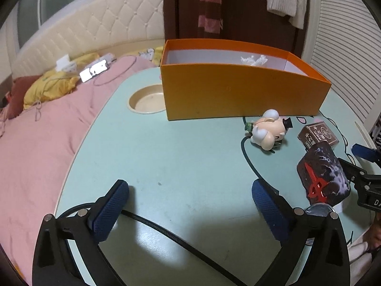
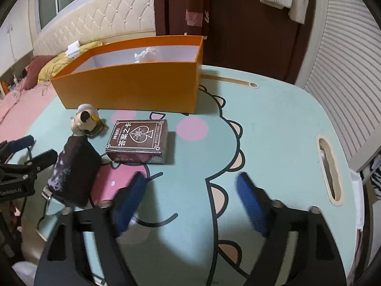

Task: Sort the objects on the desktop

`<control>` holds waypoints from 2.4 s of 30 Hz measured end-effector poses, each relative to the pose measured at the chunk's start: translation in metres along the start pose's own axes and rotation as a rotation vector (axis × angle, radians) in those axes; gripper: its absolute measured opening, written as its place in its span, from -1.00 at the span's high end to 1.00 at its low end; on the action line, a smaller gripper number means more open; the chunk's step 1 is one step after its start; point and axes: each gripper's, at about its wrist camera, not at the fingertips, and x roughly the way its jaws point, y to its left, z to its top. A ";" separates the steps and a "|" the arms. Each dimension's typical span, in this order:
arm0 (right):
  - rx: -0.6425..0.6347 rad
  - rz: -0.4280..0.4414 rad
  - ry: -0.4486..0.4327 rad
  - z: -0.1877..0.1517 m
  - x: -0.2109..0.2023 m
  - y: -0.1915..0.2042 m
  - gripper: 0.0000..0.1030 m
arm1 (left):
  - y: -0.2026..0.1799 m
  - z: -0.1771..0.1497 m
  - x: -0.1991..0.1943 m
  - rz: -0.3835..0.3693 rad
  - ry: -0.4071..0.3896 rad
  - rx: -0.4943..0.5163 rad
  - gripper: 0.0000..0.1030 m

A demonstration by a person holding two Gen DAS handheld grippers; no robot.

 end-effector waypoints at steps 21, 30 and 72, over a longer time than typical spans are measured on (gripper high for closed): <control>-0.015 -0.006 0.010 -0.007 0.005 0.008 -0.99 | 0.001 -0.004 0.000 0.007 -0.036 -0.003 -1.00; 0.023 0.018 -0.028 -0.004 -0.004 0.003 -0.99 | 0.004 -0.005 -0.001 0.004 -0.035 0.000 -1.00; -0.087 0.321 -0.027 0.003 -0.020 0.041 0.42 | -0.002 -0.006 -0.004 0.009 -0.033 -0.005 -1.00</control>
